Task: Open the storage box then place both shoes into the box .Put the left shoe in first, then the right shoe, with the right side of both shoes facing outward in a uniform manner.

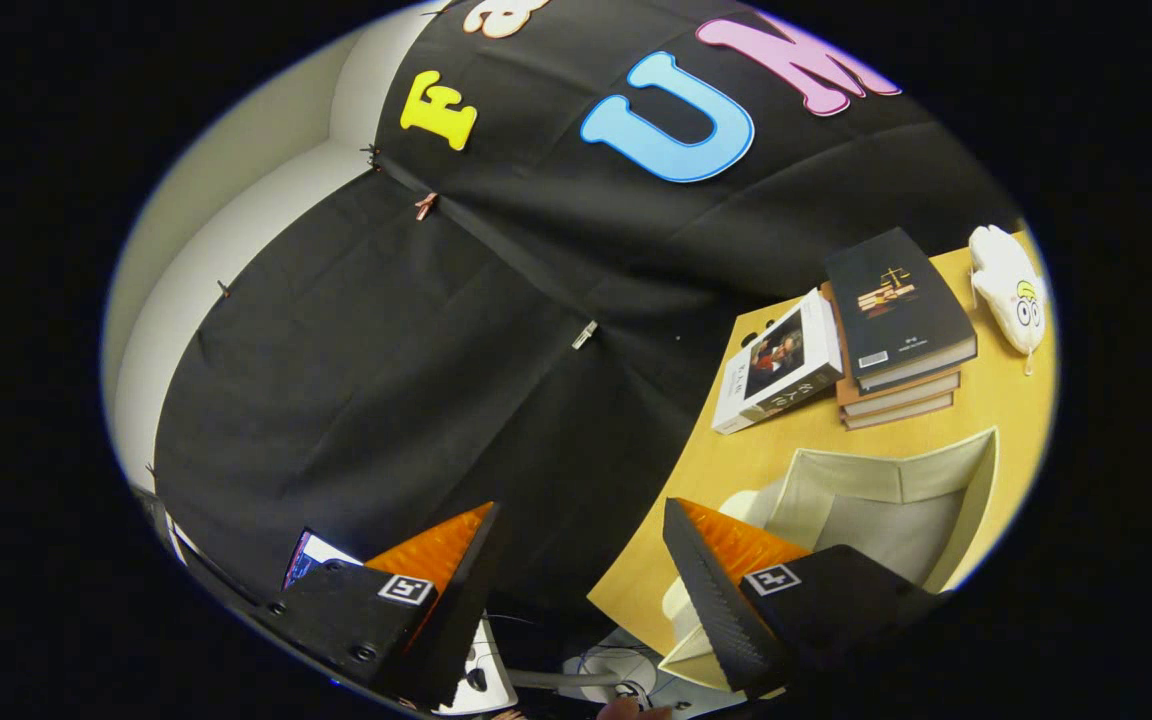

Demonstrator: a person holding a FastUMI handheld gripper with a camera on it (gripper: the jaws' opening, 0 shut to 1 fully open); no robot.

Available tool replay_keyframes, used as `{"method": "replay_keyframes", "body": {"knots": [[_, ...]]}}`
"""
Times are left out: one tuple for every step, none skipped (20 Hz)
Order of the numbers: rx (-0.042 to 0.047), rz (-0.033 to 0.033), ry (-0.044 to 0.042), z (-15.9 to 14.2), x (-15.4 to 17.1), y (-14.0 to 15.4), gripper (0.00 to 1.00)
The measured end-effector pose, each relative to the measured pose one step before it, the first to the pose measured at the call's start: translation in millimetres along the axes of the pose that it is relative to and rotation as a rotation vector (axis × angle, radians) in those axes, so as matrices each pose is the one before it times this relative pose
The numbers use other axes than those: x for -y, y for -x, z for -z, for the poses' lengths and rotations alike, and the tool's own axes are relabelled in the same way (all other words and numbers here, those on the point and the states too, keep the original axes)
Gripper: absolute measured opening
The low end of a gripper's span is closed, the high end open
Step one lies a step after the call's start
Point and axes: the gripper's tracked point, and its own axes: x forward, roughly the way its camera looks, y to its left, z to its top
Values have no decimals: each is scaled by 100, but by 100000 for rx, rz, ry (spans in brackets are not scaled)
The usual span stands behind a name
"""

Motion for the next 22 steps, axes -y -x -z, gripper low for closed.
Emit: {"method": "replay_keyframes", "body": {"knots": [[383, 1004, 406, -170, 403, 388, 97], [348, 432, 278, -118, 131, 407, 96], [311, 333, -37, -120, 278, 510, 97], [15, 404, -216, -71, 250, 543, 96], [16, 928, -174, 49, 419, 747, 96], [270, 1297, -68, -112, 572, 725, 96], [893, 1478, 67, -218, 536, 832, 96], [1339, 1387, 292, -288, 494, 1058, 97], [1785, 1557, 776, -330, 594, 992, 96], [1824, 2349, 1372, -270, 773, 1050, 97], [1127, 3108, 2132, -61, 1100, 1182, 97], [648, 3684, 2627, 71, 1221, 1007, 97], [282, 4026, 2623, 80, 1330, 1072, 97], [-58, 4201, 3626, 240, 1341, 1066, 97], [113, 4763, 4712, 283, 1601, 933, 97], [-83, 4848, 5229, 362, 1810, 943, 97], [-1048, 5028, 4676, 603, 1988, 788, 97], [-1662, 4703, 3492, 832, 1914, 692, 97], [-2335, 4669, 2781, 1012, 1932, 545, 97], [-3095, 5505, 2277, 1213, 2380, 554, 97], [-2423, 4716, 1878, 1289, 1997, 263, 97], [-1750, 4404, 1922, 1319, 1912, 222, 97]]}}
